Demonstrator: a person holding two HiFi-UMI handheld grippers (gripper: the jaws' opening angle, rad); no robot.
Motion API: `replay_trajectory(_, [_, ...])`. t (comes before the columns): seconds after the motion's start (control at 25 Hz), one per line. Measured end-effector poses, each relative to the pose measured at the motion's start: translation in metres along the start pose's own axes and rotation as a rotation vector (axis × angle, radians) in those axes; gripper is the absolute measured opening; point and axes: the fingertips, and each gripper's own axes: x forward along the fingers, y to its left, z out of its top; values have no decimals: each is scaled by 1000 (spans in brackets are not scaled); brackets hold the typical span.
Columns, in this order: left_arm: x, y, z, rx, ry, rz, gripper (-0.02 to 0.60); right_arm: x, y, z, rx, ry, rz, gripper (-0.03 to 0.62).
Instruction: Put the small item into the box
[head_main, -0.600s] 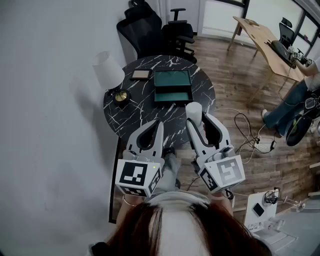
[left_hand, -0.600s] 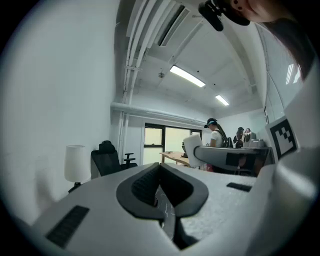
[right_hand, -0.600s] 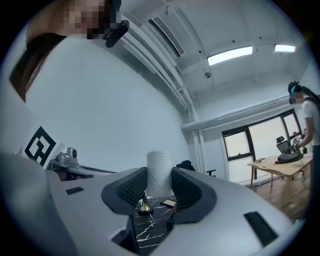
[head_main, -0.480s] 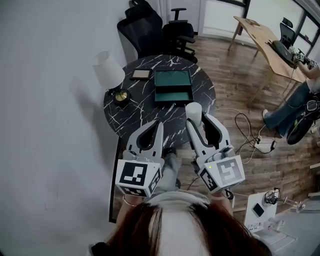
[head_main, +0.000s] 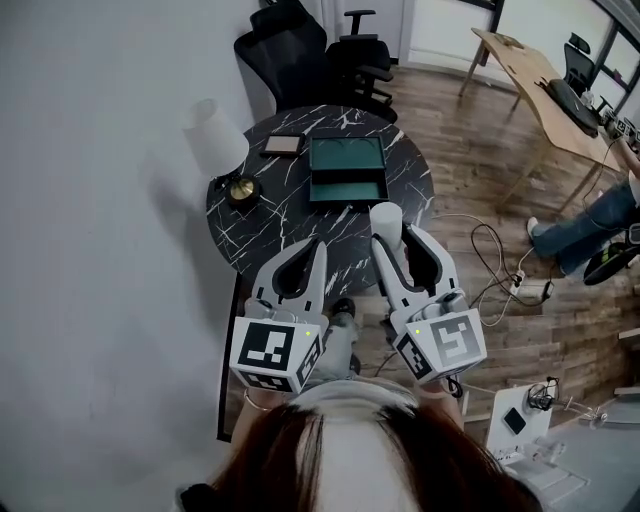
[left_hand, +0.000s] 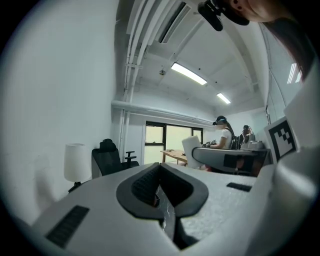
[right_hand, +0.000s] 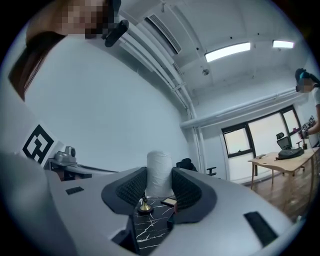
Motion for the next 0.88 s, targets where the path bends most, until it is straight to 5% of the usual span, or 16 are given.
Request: replay_trajectory(0.88, [80, 41, -2, -25, 47, -4, 9, 77, -50, -20, -6, 64, -9, 178])
